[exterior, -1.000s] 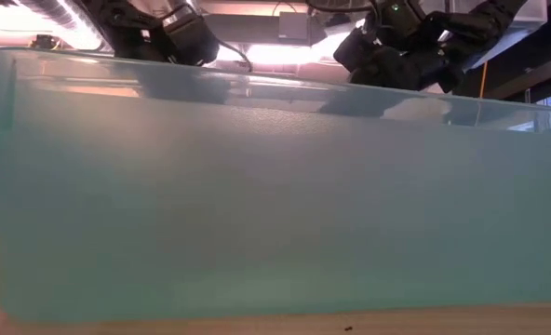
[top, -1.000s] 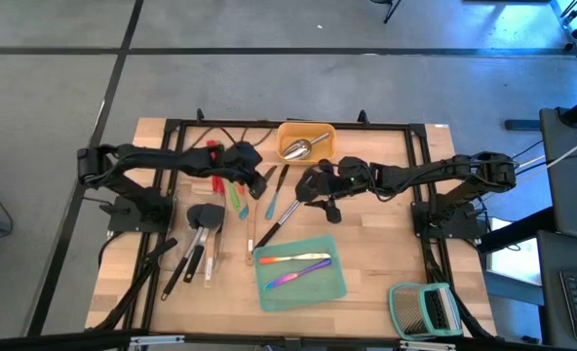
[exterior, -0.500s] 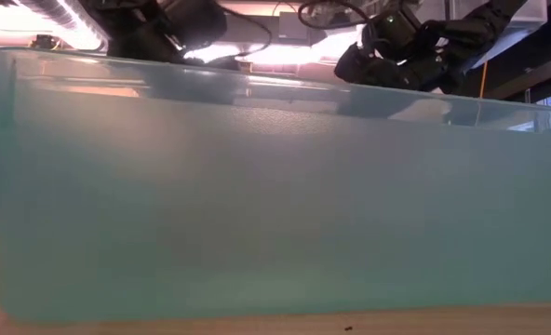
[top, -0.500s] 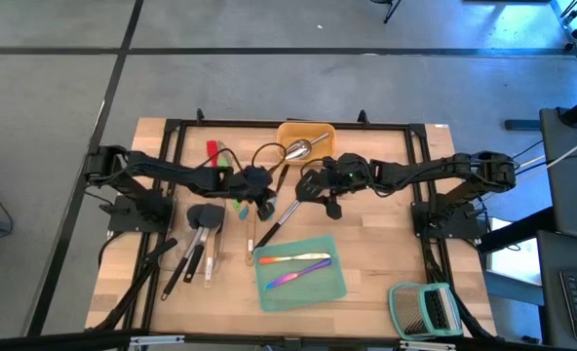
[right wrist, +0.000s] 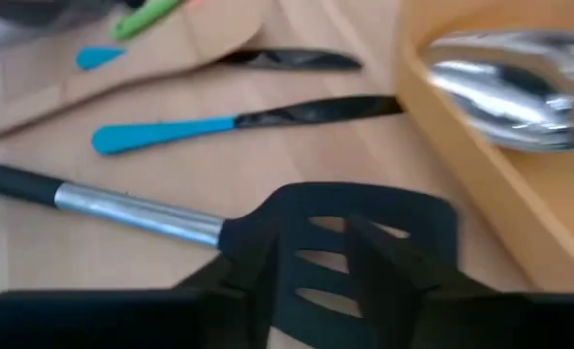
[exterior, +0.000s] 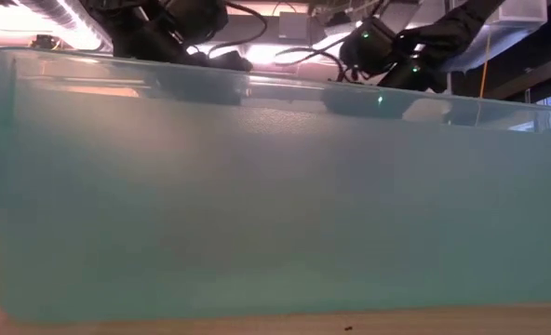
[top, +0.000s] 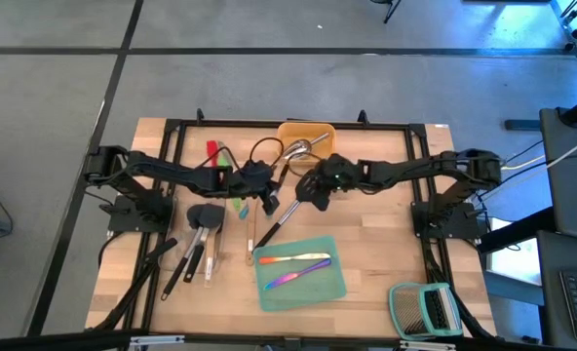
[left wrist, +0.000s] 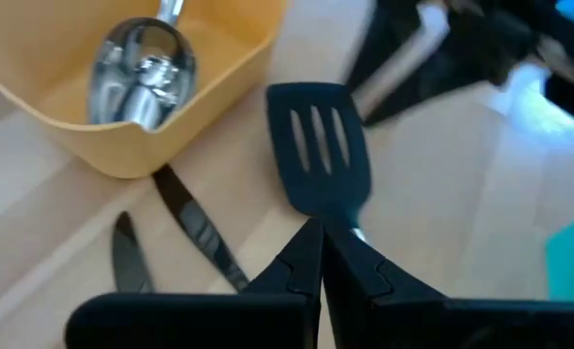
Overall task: Pick & Place Kitchen Items
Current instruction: Adjust the yellow bin, then put the wooden spatula into the transparent bin
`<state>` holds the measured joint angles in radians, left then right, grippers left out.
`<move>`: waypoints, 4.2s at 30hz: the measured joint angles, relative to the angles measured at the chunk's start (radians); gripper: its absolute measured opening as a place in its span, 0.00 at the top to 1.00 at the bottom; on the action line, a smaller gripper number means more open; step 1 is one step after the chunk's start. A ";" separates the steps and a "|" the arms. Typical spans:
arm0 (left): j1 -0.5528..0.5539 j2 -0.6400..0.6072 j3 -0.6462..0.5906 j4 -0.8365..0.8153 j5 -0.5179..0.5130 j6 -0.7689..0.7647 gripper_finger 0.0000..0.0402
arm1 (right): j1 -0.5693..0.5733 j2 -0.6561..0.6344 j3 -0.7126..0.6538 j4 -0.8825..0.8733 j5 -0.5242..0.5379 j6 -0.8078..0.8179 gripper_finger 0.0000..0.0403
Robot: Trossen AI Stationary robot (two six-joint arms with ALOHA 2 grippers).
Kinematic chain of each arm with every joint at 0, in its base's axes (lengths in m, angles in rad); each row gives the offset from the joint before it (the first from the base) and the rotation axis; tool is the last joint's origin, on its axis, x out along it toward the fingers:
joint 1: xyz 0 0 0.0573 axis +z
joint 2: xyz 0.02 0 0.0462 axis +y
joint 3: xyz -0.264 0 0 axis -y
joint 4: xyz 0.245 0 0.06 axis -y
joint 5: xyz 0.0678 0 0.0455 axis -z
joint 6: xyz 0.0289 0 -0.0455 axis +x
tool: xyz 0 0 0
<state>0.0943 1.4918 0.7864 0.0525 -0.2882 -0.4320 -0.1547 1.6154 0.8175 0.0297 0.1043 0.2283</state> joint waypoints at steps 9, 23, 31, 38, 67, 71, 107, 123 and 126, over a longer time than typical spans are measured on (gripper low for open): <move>0.020 0.000 0.000 0.000 -0.002 0.007 0.99 | 0.027 0.102 0.070 -0.050 0.000 -0.026 0.99; 0.310 0.014 -0.001 -0.080 0.025 -0.174 0.99 | 0.024 0.103 0.204 -0.056 0.064 -0.034 0.99; 0.426 0.013 0.000 -0.021 0.137 -0.109 0.99 | 0.041 0.103 0.259 -0.117 0.097 -0.038 1.00; 0.397 0.013 0.000 -0.018 0.188 -0.075 0.99 | -0.005 0.103 0.300 -0.357 0.420 0.096 1.00; 0.295 -0.223 0.000 -0.474 -0.066 -0.043 0.99 | -0.351 0.159 0.373 -0.632 0.326 0.315 1.00; 0.278 -0.237 0.000 -0.475 -0.061 -0.036 0.99 | -0.349 0.230 0.372 -0.632 0.292 0.315 1.00; 0.656 -0.189 0.000 -0.808 0.025 -0.164 0.99 | -0.182 0.169 0.448 -0.519 0.155 0.132 1.00; 0.822 0.118 0.041 -0.655 0.080 -0.037 0.99 | 0.236 0.063 0.448 -0.688 0.438 -0.053 1.00; 0.796 0.160 0.086 -0.726 0.091 -0.041 0.99 | 0.286 0.063 0.448 -0.712 0.496 -0.053 1.00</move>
<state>0.8907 1.6519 0.8724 -0.6731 -0.1970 -0.4728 0.1310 1.6787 1.2652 -0.6822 0.6008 0.1749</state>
